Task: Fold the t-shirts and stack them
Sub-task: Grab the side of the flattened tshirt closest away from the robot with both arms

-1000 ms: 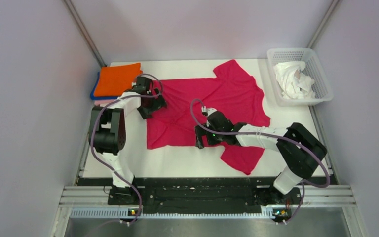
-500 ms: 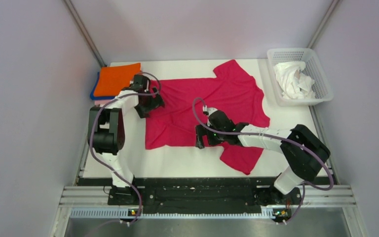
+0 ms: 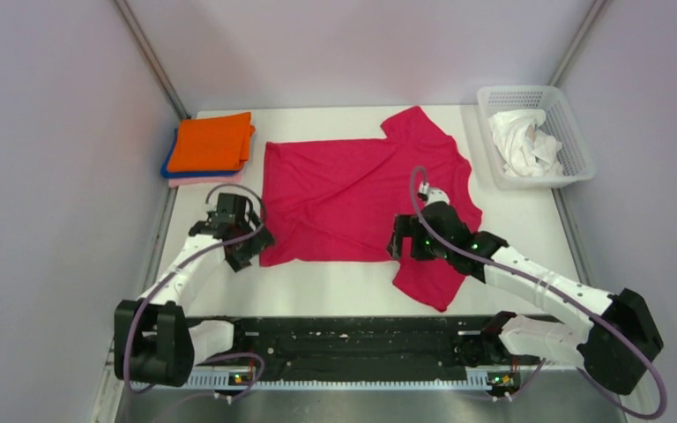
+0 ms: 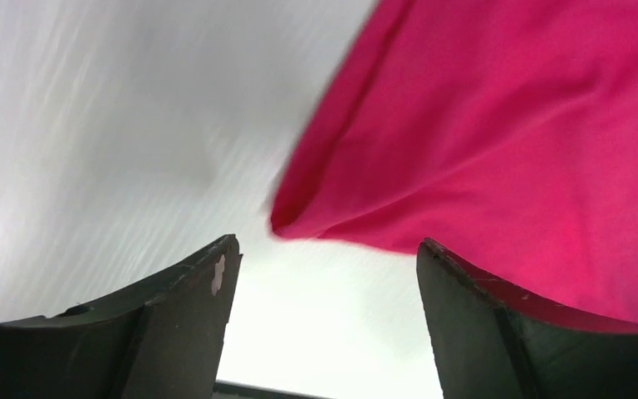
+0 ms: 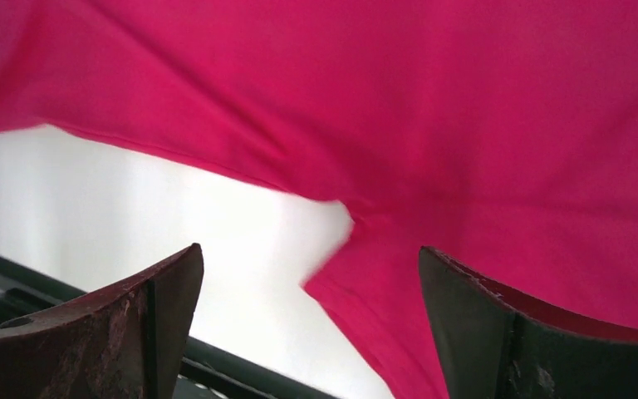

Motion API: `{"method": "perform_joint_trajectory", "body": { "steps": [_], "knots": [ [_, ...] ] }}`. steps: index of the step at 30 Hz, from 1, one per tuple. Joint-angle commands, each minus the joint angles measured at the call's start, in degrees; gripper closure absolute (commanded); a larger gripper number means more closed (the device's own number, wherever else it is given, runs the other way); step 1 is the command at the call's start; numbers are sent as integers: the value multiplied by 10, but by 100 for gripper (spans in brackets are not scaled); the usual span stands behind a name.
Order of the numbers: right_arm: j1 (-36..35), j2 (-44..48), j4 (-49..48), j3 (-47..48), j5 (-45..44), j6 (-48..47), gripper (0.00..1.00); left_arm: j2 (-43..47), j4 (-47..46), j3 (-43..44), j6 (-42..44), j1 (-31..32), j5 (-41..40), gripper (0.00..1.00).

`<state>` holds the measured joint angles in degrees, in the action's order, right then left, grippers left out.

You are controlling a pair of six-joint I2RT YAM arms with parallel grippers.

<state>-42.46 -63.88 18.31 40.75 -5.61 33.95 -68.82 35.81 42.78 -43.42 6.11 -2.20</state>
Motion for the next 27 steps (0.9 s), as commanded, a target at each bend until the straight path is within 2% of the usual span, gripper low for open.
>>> {"method": "perform_joint_trajectory", "body": {
  "steps": [1,5,13,17,19,20,21,27],
  "knots": [
    [18,55,132,-45,-32,46,1,60,-5,-75,-49,1,5,22],
    [18,74,165,-65,-37,62,2,58,-54,-111,-59,0,17,35],
    [19,71,206,-73,-40,74,6,-24,-103,-108,-66,0,19,50],
    [19,74,218,-74,-37,74,7,-43,-118,-104,-64,0,14,61],
    [18,74,224,-70,-28,70,9,-51,-110,-95,-60,0,5,74],
    [18,74,228,-68,-22,67,14,-52,-105,-93,-60,0,0,92],
    [19,73,232,-67,-15,66,17,-51,-96,-90,-61,0,-8,100],
    [-28,47,253,-69,9,78,22,-27,-53,-78,-57,0,-46,100]
  ]
}}
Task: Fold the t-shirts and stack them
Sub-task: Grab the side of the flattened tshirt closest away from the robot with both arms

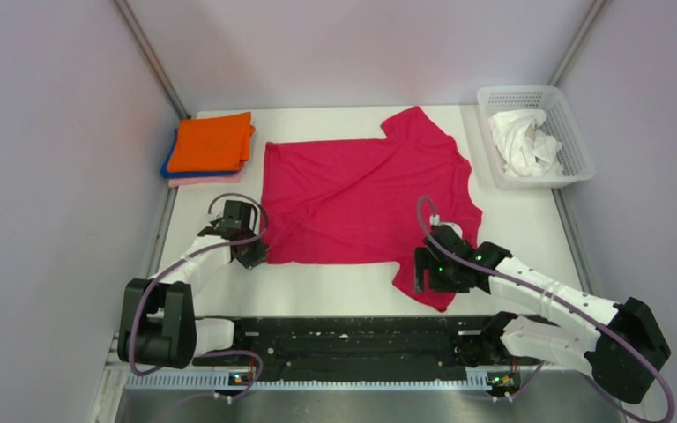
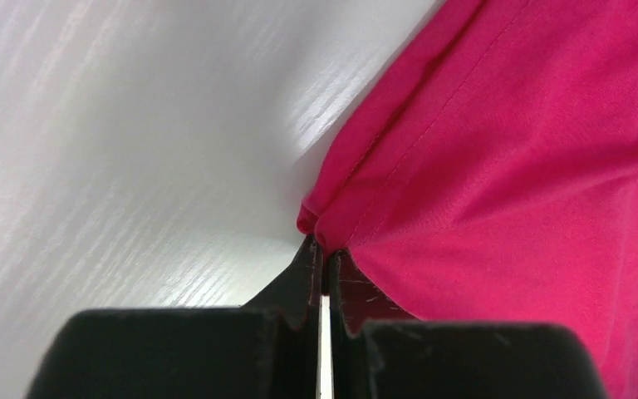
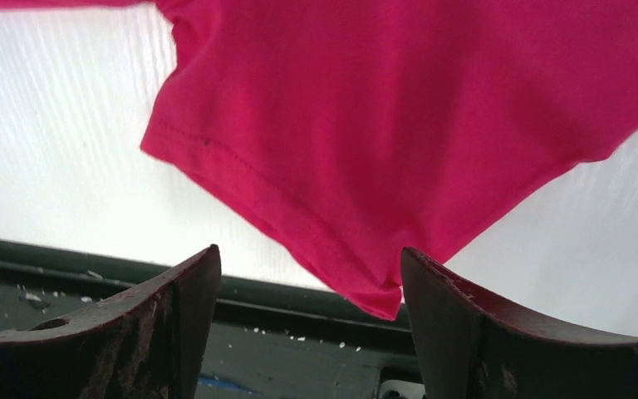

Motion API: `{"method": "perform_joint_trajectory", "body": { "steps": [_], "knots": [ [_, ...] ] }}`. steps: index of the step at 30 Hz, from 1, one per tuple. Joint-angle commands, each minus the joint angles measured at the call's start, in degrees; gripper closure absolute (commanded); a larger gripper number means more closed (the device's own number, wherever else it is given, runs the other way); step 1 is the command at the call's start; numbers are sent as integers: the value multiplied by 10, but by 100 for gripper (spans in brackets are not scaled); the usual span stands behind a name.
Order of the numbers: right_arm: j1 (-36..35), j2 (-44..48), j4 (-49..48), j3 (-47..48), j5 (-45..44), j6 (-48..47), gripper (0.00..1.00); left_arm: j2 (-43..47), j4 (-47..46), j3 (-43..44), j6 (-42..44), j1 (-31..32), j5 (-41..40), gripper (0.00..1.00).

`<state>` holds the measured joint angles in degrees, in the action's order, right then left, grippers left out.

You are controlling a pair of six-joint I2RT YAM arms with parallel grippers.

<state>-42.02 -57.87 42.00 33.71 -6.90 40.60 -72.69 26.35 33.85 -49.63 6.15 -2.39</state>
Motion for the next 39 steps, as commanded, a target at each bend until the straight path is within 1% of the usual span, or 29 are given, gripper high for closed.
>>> {"method": "perform_joint_trajectory", "body": {
  "steps": [1,2,6,7,10,12,14,15,17,18,22,25,28,30,34,37,39],
  "knots": [
    [-36,-23,14,1,21,16,23,13,42,12,5,-1,-39,100],
    [-38,-35,6,-1,21,17,23,13,40,13,5,0,-34,100],
    [-40,-77,-23,-15,20,25,31,11,41,14,4,-1,-33,100],
    [-40,-88,-24,-19,17,31,31,12,41,13,4,-1,-33,100],
    [-39,-112,-14,-30,19,52,38,14,44,14,3,-1,-33,100],
    [-40,-114,-4,-35,23,66,52,19,45,12,1,-1,-31,100],
    [-41,-108,11,-35,23,72,77,27,44,9,-2,0,-30,100],
    [-40,-107,23,-29,23,74,85,29,44,7,-3,-1,-29,100],
    [-41,-99,45,-16,31,79,98,35,45,6,-4,-1,-25,100],
    [-44,-91,61,-8,37,84,100,39,49,6,-4,-1,-24,100],
    [-58,-45,148,31,55,105,100,55,73,12,2,-1,-33,100],
    [-67,-18,194,21,95,116,100,69,92,7,3,-1,-45,100],
    [-72,-2,185,7,138,119,100,84,106,-5,1,-1,-41,100],
    [-72,3,179,19,123,115,100,95,114,-11,0,-1,-36,100],
    [-71,-23,160,74,84,89,100,118,115,0,4,-1,-13,100],
    [-51,-42,130,106,82,65,100,117,102,21,9,-1,36,100],
    [-30,-48,119,123,85,47,100,111,91,32,12,-1,51,100]
  ]
}}
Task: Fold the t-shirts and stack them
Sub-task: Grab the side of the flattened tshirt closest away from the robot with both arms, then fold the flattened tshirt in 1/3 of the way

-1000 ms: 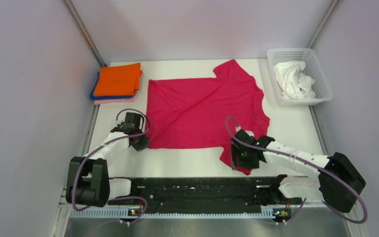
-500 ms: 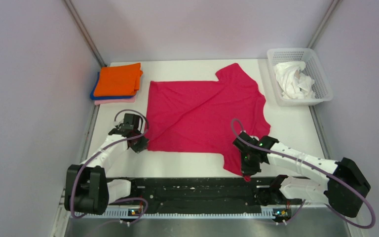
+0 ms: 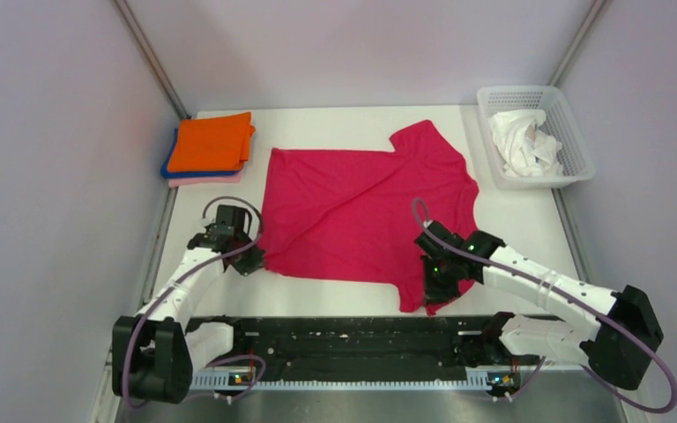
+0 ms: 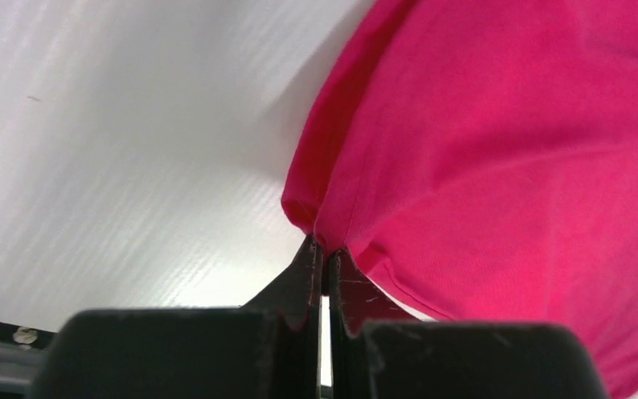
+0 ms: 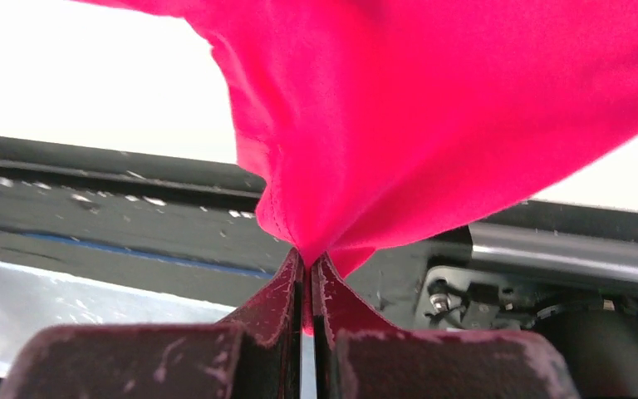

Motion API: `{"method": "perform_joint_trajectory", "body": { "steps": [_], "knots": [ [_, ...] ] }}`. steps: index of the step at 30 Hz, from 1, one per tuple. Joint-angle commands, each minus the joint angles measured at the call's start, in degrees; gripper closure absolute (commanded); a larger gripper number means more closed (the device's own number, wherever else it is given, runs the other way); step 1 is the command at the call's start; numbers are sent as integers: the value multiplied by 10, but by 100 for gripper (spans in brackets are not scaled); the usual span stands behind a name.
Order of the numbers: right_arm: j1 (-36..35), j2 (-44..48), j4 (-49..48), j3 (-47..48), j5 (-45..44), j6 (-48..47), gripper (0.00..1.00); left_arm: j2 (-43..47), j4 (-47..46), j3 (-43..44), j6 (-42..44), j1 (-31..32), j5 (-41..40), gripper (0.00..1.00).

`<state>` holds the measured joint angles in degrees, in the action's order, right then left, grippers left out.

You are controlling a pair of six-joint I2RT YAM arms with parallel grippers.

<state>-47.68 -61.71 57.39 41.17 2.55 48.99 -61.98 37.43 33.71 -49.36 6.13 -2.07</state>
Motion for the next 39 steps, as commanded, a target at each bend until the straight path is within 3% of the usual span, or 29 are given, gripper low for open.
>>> {"method": "perform_joint_trajectory", "body": {
  "steps": [1,6,22,34,39],
  "knots": [
    [39,-11,-40,55,-10,-49,100,-1,-21,41,9,-1,45,100],
    [122,-34,-69,105,0,-121,100,-46,-50,87,3,-1,57,100],
    [269,-132,-136,237,-41,-223,100,-209,-60,251,23,-25,43,100],
    [322,-215,-175,297,-42,-289,100,-263,-93,281,24,-52,53,100],
    [324,-227,-201,295,15,-427,100,-275,-104,289,38,-58,60,100]
  ]
}}
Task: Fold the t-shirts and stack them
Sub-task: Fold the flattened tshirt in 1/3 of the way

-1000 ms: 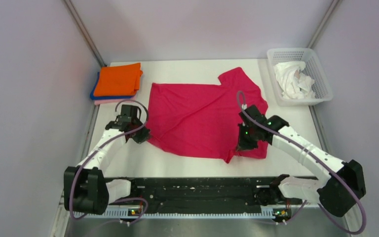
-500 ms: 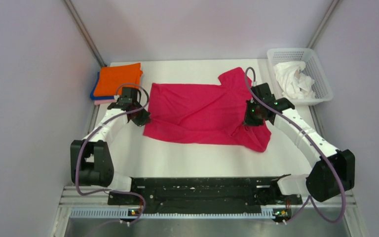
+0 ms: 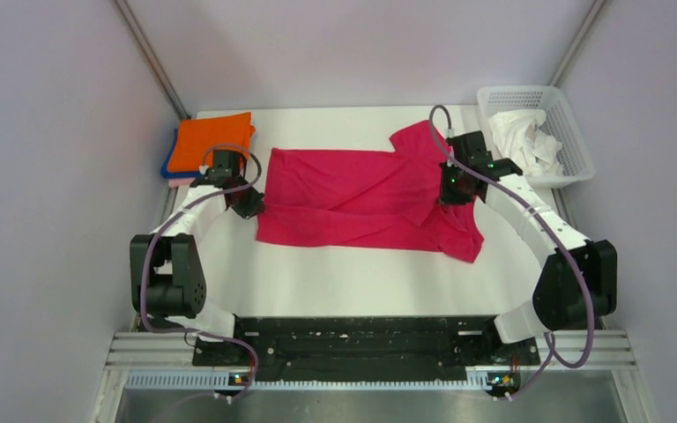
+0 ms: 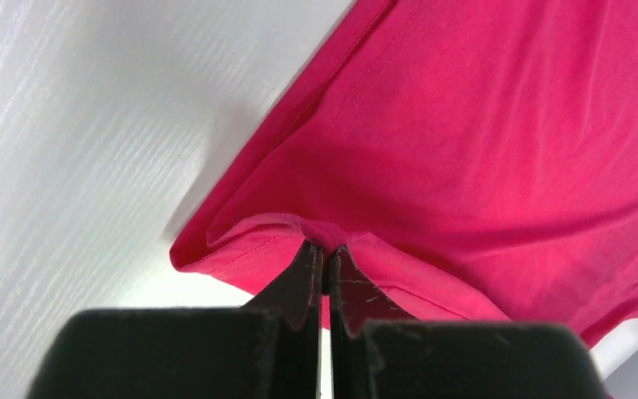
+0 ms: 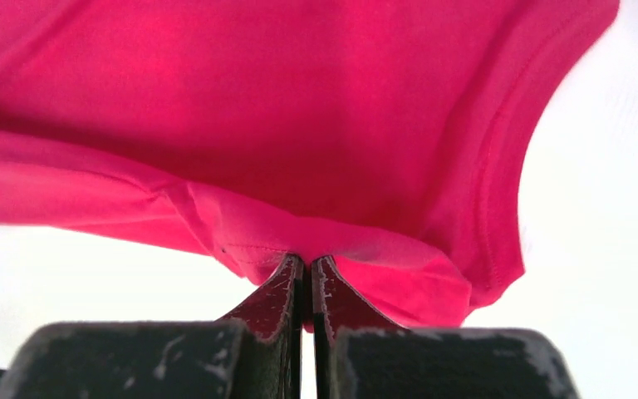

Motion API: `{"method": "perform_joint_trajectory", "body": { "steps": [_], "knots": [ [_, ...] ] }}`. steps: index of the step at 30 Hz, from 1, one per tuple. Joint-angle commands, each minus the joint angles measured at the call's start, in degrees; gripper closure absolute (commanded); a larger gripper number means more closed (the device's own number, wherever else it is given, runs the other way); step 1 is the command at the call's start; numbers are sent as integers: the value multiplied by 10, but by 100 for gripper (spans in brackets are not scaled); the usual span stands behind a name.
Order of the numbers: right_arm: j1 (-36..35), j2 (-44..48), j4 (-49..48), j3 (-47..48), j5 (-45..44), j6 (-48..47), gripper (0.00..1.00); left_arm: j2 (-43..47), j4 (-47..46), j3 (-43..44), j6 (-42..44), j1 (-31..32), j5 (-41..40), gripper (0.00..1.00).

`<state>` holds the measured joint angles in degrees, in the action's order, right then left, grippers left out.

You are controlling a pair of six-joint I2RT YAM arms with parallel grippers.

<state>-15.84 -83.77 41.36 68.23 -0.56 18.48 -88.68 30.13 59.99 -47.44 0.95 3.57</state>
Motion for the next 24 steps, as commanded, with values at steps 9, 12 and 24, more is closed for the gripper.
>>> {"method": "perform_joint_trajectory", "body": {
  "steps": [9,12,24],
  "knots": [
    [6,-53,-70,49,99,-351,100,-30,-51,29,19,-6,18,100],
    [6,-77,-69,73,92,-370,100,-31,-49,29,19,-5,-1,100],
    [6,-209,-103,160,37,-380,88,-58,-50,32,15,-6,-30,83]
  ]
}}
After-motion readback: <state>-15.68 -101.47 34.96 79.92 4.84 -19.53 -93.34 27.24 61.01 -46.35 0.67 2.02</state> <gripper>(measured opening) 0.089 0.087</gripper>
